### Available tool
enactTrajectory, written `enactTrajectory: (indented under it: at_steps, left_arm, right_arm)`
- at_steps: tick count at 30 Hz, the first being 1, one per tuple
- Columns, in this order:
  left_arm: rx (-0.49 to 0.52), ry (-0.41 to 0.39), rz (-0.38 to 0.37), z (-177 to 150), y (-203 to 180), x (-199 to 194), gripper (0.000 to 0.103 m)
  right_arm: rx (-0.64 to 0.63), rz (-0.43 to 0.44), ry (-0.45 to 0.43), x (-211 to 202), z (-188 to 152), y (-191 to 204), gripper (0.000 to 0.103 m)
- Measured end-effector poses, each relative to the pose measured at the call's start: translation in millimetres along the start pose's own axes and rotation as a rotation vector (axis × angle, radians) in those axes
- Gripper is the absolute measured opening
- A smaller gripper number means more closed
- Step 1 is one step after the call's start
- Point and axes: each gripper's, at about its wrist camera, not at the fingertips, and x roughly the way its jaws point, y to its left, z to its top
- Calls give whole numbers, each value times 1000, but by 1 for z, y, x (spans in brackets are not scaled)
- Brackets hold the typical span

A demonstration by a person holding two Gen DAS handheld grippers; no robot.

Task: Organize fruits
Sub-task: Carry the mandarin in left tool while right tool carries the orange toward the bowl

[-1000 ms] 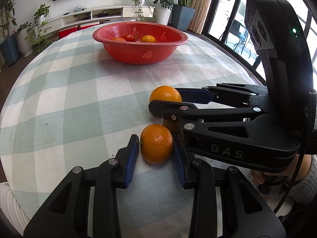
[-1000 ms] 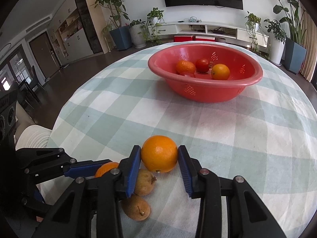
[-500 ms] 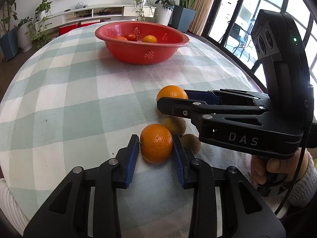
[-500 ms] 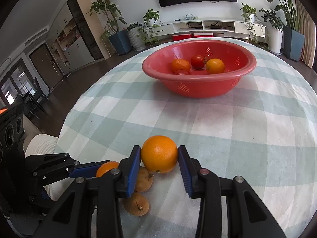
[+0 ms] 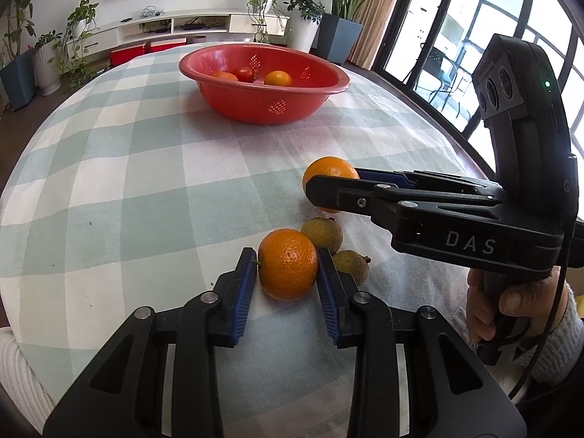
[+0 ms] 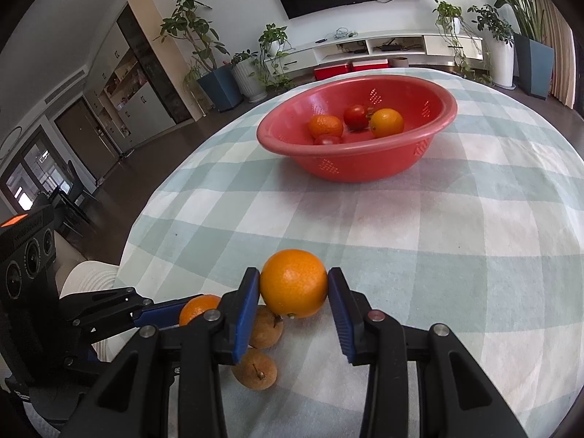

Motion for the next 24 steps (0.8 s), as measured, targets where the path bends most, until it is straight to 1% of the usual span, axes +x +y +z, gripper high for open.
enactTrajectory:
  at_steps: [24]
  left_arm:
    - [-28, -17, 8, 3, 3, -9, 31]
  right_arm:
    - [26, 15, -40, -14, 1, -3, 41]
